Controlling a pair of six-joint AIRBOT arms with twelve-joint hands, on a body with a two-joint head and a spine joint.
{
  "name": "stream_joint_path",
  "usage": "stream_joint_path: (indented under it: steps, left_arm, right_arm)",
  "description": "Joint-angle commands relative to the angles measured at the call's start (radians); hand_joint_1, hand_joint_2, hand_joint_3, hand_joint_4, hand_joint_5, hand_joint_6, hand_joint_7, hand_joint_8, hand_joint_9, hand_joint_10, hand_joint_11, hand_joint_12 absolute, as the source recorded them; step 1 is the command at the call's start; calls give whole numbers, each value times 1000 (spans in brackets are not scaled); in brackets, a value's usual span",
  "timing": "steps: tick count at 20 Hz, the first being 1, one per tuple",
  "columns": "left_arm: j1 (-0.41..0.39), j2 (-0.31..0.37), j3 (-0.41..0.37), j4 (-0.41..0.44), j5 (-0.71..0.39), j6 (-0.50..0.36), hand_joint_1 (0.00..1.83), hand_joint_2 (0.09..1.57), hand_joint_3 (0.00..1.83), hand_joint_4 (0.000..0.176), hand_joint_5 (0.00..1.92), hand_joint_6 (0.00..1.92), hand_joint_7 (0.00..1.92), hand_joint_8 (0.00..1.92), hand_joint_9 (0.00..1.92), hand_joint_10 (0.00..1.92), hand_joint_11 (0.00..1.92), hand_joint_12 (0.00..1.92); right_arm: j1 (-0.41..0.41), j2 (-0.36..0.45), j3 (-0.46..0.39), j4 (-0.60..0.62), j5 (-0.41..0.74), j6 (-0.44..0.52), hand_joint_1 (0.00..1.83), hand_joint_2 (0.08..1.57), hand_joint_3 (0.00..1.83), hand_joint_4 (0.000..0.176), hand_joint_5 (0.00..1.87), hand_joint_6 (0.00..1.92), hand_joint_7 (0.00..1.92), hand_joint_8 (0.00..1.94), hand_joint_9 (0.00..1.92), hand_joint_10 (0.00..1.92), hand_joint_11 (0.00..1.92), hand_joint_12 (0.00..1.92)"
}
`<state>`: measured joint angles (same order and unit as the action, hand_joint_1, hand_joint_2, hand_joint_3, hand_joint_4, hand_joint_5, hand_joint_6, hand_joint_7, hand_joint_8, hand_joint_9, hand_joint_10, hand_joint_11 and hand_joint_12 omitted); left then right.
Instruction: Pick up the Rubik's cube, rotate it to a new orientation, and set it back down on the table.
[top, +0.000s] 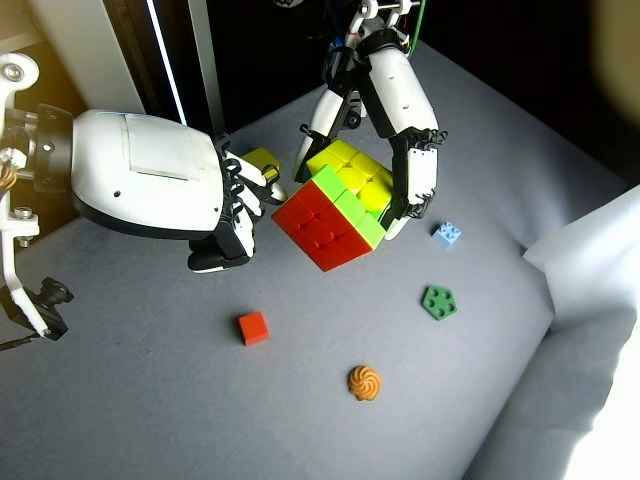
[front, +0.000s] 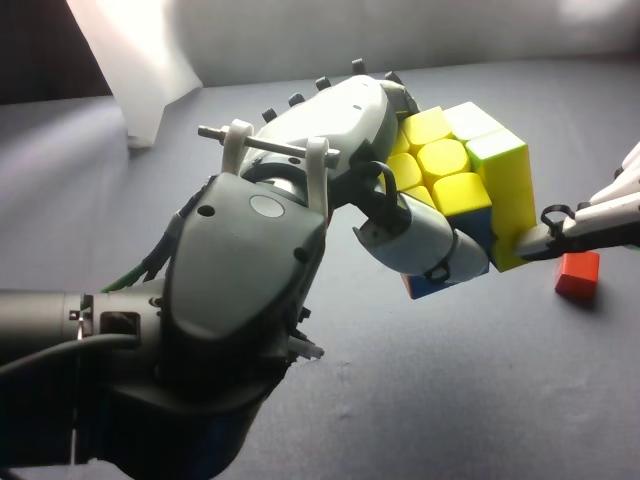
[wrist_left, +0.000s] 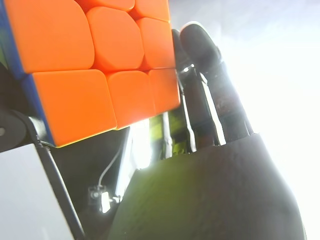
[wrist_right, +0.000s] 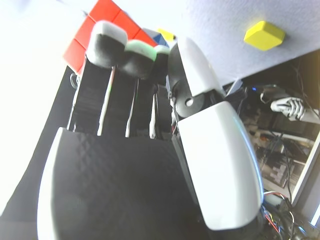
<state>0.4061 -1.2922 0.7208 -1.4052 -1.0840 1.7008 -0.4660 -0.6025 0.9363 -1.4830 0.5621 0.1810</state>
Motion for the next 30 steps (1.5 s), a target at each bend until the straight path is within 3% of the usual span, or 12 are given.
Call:
stream_joint_path:
  steps: [1, 3, 4, 6, 9, 13, 16, 18, 22, 26, 27, 30]
  left_arm:
    - [-12, -1, -7, 111, 1, -27, 1315, 1199, 0, 0, 778, 1270, 874, 1253, 674, 1432, 379, 1497]
    - [-12, -1, -7, 111, 1, -27, 1346, 1198, 0, 0, 787, 1243, 866, 1265, 683, 1476, 423, 1535]
    - [-12, -1, -7, 111, 1, -27, 1315, 1210, 1, 0, 745, 1335, 851, 1262, 661, 1471, 401, 1535]
    - [-12, -1, -6, 111, 1, -27, 1187, 1197, 0, 0, 801, 1236, 853, 1288, 634, 1320, 392, 1541]
    - [-10, -1, -7, 112, 1, -27, 1181, 1198, 0, 0, 794, 1241, 852, 1308, 644, 1377, 449, 1541]
    - [-10, -1, -7, 112, 1, -27, 1188, 1202, 5, 0, 711, 1376, 909, 1197, 694, 1303, 487, 1479]
    - [-10, -1, -9, 112, 1, -27, 1336, 1214, 0, 0, 688, 1389, 846, 1281, 703, 1453, 477, 1513]
    - [-10, -1, -8, 112, 1, -27, 1340, 1216, 1, 0, 672, 1459, 844, 1243, 709, 1439, 490, 1524]
    - [1, 2, -7, 124, 7, -27, 1195, 1183, 0, 3, 827, 1210, 878, 1243, 682, 1269, 434, 1477]
    - [54, 7, -7, 181, 28, -63, 1336, 1216, 3, 0, 668, 1443, 832, 1305, 714, 1413, 490, 1519]
    - [72, 7, -6, 197, 28, -76, 1340, 1222, 1, 0, 639, 1464, 833, 1298, 714, 1434, 506, 1511]
    - [116, 7, 7, 262, 29, -117, 1340, 1223, 0, 0, 646, 1469, 838, 1288, 709, 1432, 474, 1497]
  right_arm:
    - [-1, -4, 3, 50, -42, -13, 1217, 1325, 4, 0, 293, 3, 741, 1927, 852, 1921, 860, 1921]
    - [-11, -9, 3, 50, -49, -13, 1262, 1334, 7, 0, 289, 1, 597, 1707, 833, 1921, 836, 1921]
    - [-14, -10, 3, 50, -51, -13, 1230, 1326, 2, 0, 302, 3, 724, 1929, 856, 1921, 878, 1921]
    - [-14, -10, 3, 55, -53, -13, 1253, 1342, 7, 0, 267, 7, 604, 1768, 833, 1921, 836, 1921]
    - [-24, -12, 4, 55, -66, -19, 1229, 1328, 0, 0, 292, 8, 739, 1941, 862, 1921, 887, 1921]
    - [-17, -12, 3, 71, -57, -37, 1263, 1342, 3, 0, 274, 2, 583, 1712, 839, 1921, 849, 1921]
    - [11, -8, 3, 70, 22, -35, 1264, 1337, 0, 0, 294, 7, 593, 1696, 839, 1921, 850, 1921]
    - [45, 2, 3, 14, 88, 41, 1243, 1318, 0, 0, 293, 4, 753, 1921, 871, 1921, 880, 1921]
    - [98, 21, 1, -62, 207, 182, 1234, 1318, 0, 0, 311, 8, 761, 1941, 877, 1921, 890, 1921]
    - [125, 34, 1, -64, 260, 189, 1245, 1311, 0, 0, 298, 2, 769, 1938, 886, 1921, 899, 1921]
    - [140, 38, 2, -64, 270, 189, 1266, 1324, 2, 0, 288, 4, 638, 1734, 880, 1921, 890, 1921]
    - [204, 59, 2, -48, 316, 189, 1269, 1330, 4, 0, 278, 2, 599, 1685, 845, 1921, 871, 1921]
